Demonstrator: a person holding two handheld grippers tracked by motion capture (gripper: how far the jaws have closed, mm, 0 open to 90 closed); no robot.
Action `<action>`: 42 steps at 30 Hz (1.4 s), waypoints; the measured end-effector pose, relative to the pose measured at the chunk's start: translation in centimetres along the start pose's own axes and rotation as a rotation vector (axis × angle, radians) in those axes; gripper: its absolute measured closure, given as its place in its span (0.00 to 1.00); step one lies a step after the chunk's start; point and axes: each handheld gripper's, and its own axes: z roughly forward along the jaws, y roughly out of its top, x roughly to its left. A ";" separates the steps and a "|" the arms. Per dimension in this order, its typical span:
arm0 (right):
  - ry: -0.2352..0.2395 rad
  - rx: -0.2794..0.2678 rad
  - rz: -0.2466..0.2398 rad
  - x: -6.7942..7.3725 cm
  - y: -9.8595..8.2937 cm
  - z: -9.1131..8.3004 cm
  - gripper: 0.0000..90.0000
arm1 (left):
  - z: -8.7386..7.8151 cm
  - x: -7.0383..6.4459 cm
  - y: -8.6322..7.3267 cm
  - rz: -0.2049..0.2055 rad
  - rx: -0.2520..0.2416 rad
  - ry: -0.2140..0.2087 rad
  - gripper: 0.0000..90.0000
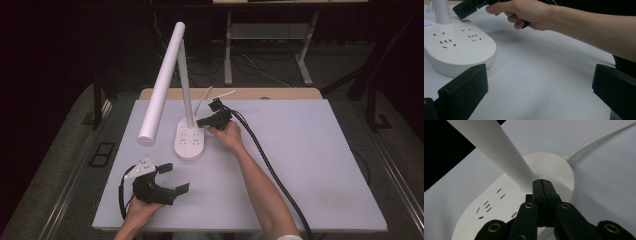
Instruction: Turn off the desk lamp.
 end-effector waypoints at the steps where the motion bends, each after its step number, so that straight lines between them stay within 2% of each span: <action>1: 0.000 0.000 0.000 0.0 0.0 0.0 1.00 | 0.0 0.0 0.0 0.001 0.001 0.000 0.00; 7: -0.004 -0.010 -0.024 0.4 0.4 -1.2 1.00 | 0.1 0.0 0.0 0.007 0.007 -0.001 0.00; 15: -0.018 -0.012 -0.050 0.7 0.2 -3.9 1.00 | 0.1 -0.1 0.0 0.009 0.005 0.001 0.00; 20: -0.023 -0.044 -0.060 0.7 -0.2 -6.0 0.99 | 0.1 -0.1 0.0 0.010 0.005 0.004 0.00; 21: -0.025 -0.050 -0.059 0.6 -0.3 -6.4 0.93 | 0.1 -0.1 0.0 0.011 0.005 0.004 0.00; 25: -0.026 -0.053 -0.059 0.7 -0.8 -7.9 0.84 | 0.3 -0.2 0.0 0.013 0.008 0.004 0.00; 27: -0.052 -0.061 -0.090 0.9 -1.3 -9.1 0.73 | 0.3 -0.2 0.0 0.016 0.014 0.004 0.00; 28: -0.052 -0.061 -0.090 0.9 -1.3 -9.1 0.73 | 0.4 -0.2 0.0 0.019 0.016 0.004 0.00; 31: -0.082 -0.046 -0.131 1.2 -1.8 -10.2 0.60 | 0.5 -0.3 0.0 0.013 0.016 0.002 0.00; 33: -0.087 -0.046 -0.120 1.3 -2.1 -10.9 0.49 | 0.5 -0.3 0.0 0.021 0.020 0.002 0.00; 34: -0.129 -0.059 -0.111 1.5 -2.3 -11.5 0.31 | 0.5 -0.3 0.0 0.021 0.021 0.004 0.00; 35: -0.129 -0.059 -0.111 1.5 -2.3 -11.5 0.31 | 0.5 -0.3 0.0 0.021 0.021 0.004 0.00; 37: -0.152 -0.040 -0.117 1.5 -2.4 -12.2 0.12 | 0.5 -0.4 0.0 0.019 0.021 0.005 0.00; 39: -0.151 -0.041 -0.106 1.2 -2.8 -13.1 0.08 | 0.5 -0.4 0.0 0.023 0.022 0.003 0.00; 40: -0.152 -0.036 -0.104 1.1 -2.9 -13.4 0.01 | 0.5 -0.4 0.0 0.023 0.022 0.003 0.00; 42: -0.143 -0.032 -0.095 1.1 -3.4 -14.1 0.00 | 0.5 -0.4 0.0 0.021 0.023 0.003 0.00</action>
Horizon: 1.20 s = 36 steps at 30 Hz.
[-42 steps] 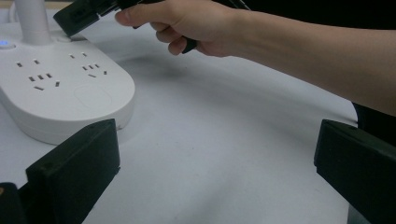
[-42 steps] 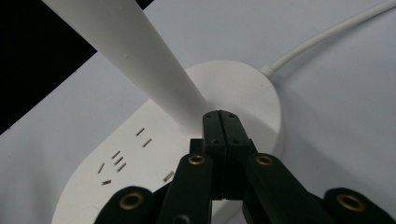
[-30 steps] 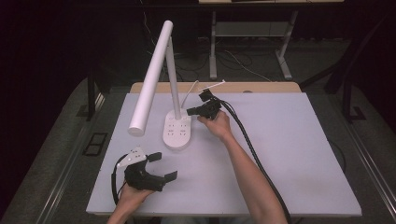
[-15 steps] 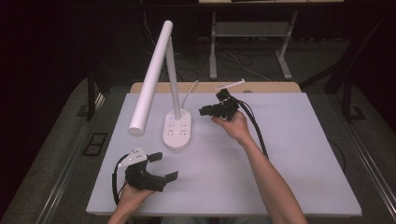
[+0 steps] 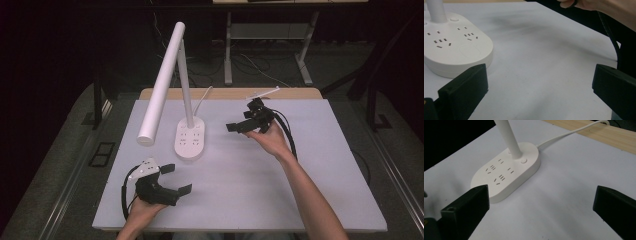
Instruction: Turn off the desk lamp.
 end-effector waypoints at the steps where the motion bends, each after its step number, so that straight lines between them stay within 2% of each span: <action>1: 0.003 -0.003 -0.003 -0.1 -0.3 -0.4 0.00 | 0.0 0.0 0.0 0.000 -0.001 -0.001 0.00; 12: 0.015 -0.040 0.002 0.7 -3.4 -5.1 0.01 | 0.0 -0.1 0.0 0.000 0.000 0.005 0.00; 13: 0.015 -0.052 0.004 0.9 -4.0 -5.9 0.01 | 0.0 -0.1 0.0 -0.001 0.000 0.004 0.00; 20: 0.001 -0.060 0.003 1.1 -6.0 -7.8 0.01 | 0.1 -0.2 0.0 -0.004 -0.001 0.003 0.00; 31: -0.020 -0.111 0.054 1.2 -11.5 -10.8 0.01 | 0.1 -0.2 0.0 -0.002 -0.001 0.007 0.00; 36: -0.027 -0.119 0.069 1.8 -13.7 -11.7 0.01 | 0.1 -0.2 0.0 0.000 0.001 0.009 0.00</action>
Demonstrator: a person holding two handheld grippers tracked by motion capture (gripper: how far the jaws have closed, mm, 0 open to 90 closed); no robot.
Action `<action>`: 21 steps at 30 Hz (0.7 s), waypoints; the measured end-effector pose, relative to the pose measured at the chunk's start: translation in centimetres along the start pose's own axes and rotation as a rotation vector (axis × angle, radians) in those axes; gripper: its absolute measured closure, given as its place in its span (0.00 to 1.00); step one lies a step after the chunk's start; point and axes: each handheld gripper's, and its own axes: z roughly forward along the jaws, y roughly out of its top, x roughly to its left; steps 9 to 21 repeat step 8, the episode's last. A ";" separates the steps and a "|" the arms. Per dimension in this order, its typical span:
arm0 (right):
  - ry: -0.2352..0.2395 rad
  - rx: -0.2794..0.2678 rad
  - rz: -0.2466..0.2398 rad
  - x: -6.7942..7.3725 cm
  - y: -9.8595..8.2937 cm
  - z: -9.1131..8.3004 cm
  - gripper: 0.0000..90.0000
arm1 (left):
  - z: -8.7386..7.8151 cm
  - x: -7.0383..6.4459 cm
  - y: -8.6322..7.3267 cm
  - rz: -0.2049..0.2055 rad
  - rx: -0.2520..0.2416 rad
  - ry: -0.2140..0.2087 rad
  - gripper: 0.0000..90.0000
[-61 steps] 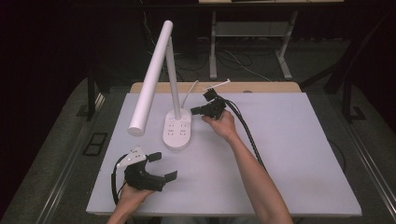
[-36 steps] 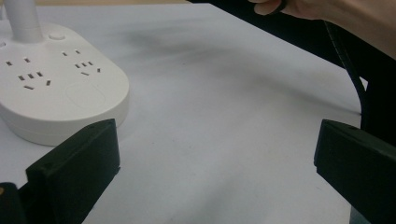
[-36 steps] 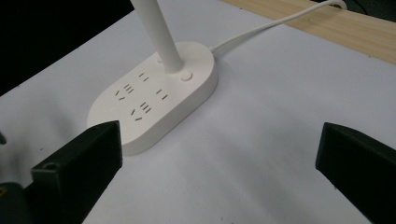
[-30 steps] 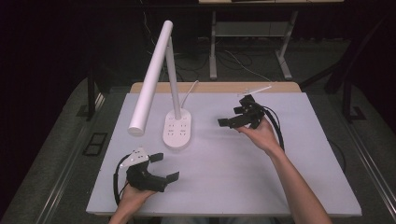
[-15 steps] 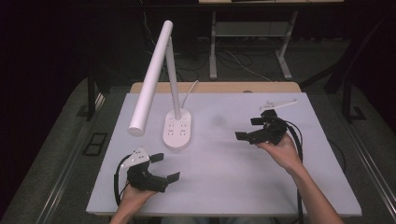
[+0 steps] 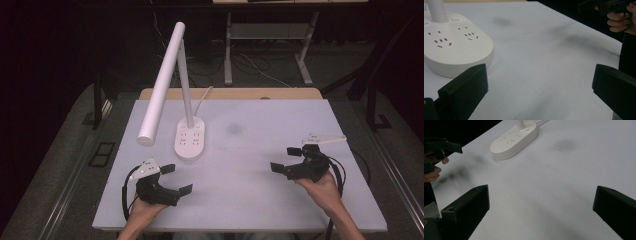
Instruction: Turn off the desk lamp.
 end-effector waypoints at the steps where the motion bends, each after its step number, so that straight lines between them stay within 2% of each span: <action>1: -0.001 -0.004 0.005 0.1 -0.4 -0.2 0.01 | 0.0 0.0 0.0 0.001 0.000 0.000 0.00; 6: -0.004 -0.018 0.019 0.6 -2.0 -1.1 0.01 | 0.0 0.0 0.0 0.002 0.000 0.000 0.00; 8: -0.020 -0.022 0.016 0.7 -2.5 -1.4 0.01 | 0.0 0.0 0.0 0.004 0.001 -0.001 0.00; 21: -0.020 -0.022 0.016 0.7 -2.5 -1.4 0.01 | 0.0 0.0 0.0 0.004 0.001 -0.001 0.00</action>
